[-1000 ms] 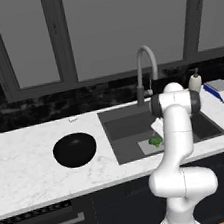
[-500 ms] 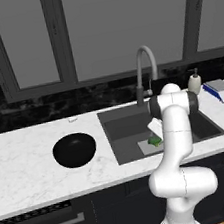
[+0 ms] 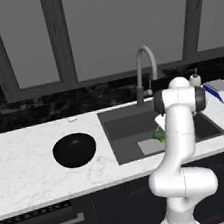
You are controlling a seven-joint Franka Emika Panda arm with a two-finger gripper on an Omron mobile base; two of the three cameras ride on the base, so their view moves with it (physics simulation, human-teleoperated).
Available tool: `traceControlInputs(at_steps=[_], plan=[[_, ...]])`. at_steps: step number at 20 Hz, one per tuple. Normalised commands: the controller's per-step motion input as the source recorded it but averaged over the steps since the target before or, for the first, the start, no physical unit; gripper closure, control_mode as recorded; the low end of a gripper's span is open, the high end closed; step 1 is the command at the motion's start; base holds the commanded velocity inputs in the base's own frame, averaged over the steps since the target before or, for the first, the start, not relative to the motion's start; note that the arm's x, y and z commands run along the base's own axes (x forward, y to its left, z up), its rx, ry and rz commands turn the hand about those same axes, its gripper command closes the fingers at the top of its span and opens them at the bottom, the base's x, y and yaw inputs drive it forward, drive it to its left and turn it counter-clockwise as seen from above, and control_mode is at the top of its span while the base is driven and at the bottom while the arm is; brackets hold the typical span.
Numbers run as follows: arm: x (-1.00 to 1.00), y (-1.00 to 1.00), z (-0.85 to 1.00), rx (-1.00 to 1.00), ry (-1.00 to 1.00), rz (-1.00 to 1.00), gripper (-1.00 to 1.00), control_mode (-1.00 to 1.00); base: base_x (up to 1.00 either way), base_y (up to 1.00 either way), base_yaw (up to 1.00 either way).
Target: Pick the broccoli from the sink and place it in the bowl. Then pick the bowl and place it in the microwave. Then close the microwave door and press the start button.
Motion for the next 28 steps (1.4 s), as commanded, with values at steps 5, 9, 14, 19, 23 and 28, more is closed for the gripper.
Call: traceControlInputs(at_steps=[5, 9, 14, 19, 23, 28], plan=[[-0.49, -0.31, 1.00, 0.16, -0.06, 0.00, 1.00, -1.00, 0.00, 0.00, 0.00], [-0.67, -0.54, 1.00, 0.06, 0.00, 0.00, 1.00, -1.00, 0.00, 0.00, 0.00], [-0.95, -0.35, 1.00, 0.00, 0.00, 0.00, 1.00, -1.00, 0.00, 0.00, 0.00], [-1.00, 0.01, 0.81, 0.00, -0.04, 0.00, 1.00, -1.00, 0.00, 0.00, 0.00], [-0.87, 0.28, 0.47, -0.09, -0.07, -0.04, 1.00, -1.00, 0.00, 0.00, 0.00], [-0.23, 0.61, 0.55, -0.06, -0.01, -0.07, 1.00, -1.00, 0.00, 0.00, 0.00]])
